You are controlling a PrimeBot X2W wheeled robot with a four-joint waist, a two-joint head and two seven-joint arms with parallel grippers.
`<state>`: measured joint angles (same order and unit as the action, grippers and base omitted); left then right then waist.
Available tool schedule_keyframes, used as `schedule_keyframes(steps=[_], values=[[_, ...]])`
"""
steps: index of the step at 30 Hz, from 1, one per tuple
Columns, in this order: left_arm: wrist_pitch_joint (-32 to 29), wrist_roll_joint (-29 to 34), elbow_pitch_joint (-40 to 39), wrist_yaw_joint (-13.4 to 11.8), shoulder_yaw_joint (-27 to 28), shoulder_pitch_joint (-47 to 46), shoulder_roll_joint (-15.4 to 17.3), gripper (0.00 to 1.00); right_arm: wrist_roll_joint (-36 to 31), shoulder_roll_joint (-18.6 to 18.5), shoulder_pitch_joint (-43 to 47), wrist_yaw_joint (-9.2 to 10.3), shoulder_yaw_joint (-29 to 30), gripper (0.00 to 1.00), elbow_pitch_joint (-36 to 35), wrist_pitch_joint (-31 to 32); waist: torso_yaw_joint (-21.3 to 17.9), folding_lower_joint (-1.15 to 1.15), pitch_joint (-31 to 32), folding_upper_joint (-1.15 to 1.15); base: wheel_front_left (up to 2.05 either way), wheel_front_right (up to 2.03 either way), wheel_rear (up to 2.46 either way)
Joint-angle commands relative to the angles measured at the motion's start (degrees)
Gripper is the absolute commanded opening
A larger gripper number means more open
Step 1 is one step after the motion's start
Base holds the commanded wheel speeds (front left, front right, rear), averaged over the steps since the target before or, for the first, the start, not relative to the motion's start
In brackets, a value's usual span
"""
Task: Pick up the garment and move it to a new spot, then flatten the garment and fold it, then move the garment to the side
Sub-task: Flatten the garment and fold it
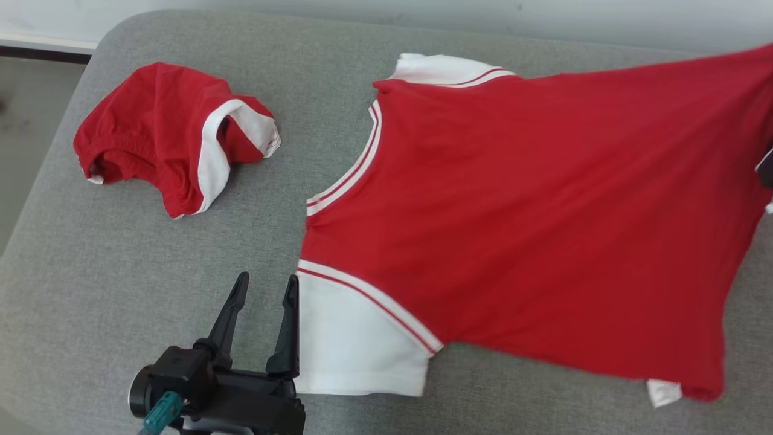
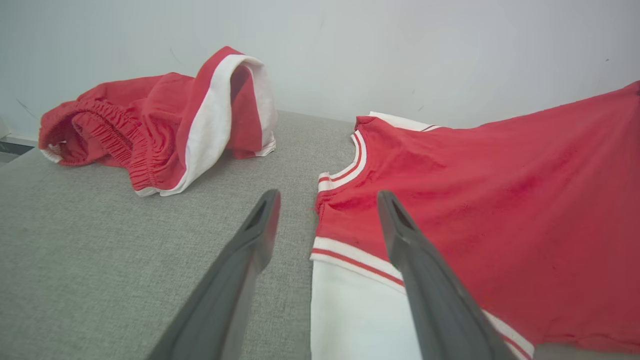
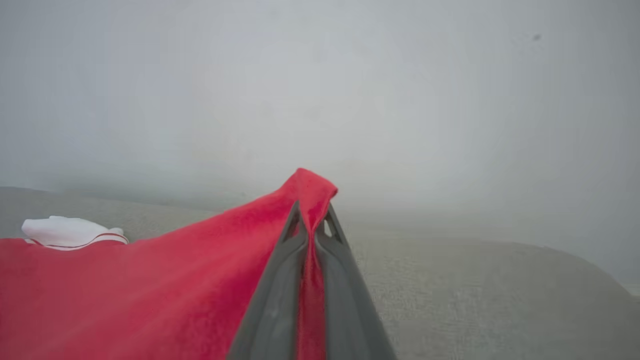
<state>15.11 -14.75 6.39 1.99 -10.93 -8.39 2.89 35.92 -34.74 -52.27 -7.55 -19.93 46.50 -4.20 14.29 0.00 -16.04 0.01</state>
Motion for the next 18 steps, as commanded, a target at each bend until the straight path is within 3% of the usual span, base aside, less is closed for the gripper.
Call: schedule_keyframes(steps=[1, 5, 6, 8, 12, 18], values=[[0.1, -0.8, -0.2, -0.3, -0.3, -0.8, 0.0, 1.0, -0.8, -0.6, -1.9, 0.13, -0.1, 0.0, 1.2, -0.7, 0.8, 0.0, -0.7, -0.01, 0.0, 0.0, 0.0], [0.1, -1.0, -0.3, -0.5, -0.9, -1.2, 0.0, 1.0, -2.7, -0.1, -6.4, 0.13, -0.9, 0.0, 5.3, -1.5, 1.5, 0.0, -1.5, -0.01, 0.0, 0.0, 0.0], [0.1, -1.0, -0.3, -0.6, -1.0, -1.3, 0.0, 1.0, -3.1, 0.2, -7.3, 0.13, -1.1, 0.27, 6.5, -2.0, 1.6, 0.0, -1.6, -0.01, 0.0, 0.0, 0.0], [0.1, -0.9, -0.1, -0.8, -1.2, -1.5, 0.0, 1.0, -4.1, 0.9, -8.4, 0.13, -2.3, 1.0, 8.5, -2.1, 1.7, 0.0, -1.6, -0.01, 0.0, 0.0, 0.0], [0.1, -0.4, 0.2, -0.8, -1.2, -1.3, 0.0, 1.0, -4.7, 2.0, -9.1, 0.13, -3.6, 1.0, 11.3, -4.7, 1.1, 0.0, -0.6, -0.01, 0.0, 0.0, 0.0], [0.1, 0.9, 0.5, -0.2, 1.0, 0.3, 0.0, 1.0, -4.2, 3.5, -6.0, 0.13, -5.3, 1.0, 9.8, -9.9, -1.8, 0.0, 2.6, -0.01, 0.0, 0.0, 0.0]])
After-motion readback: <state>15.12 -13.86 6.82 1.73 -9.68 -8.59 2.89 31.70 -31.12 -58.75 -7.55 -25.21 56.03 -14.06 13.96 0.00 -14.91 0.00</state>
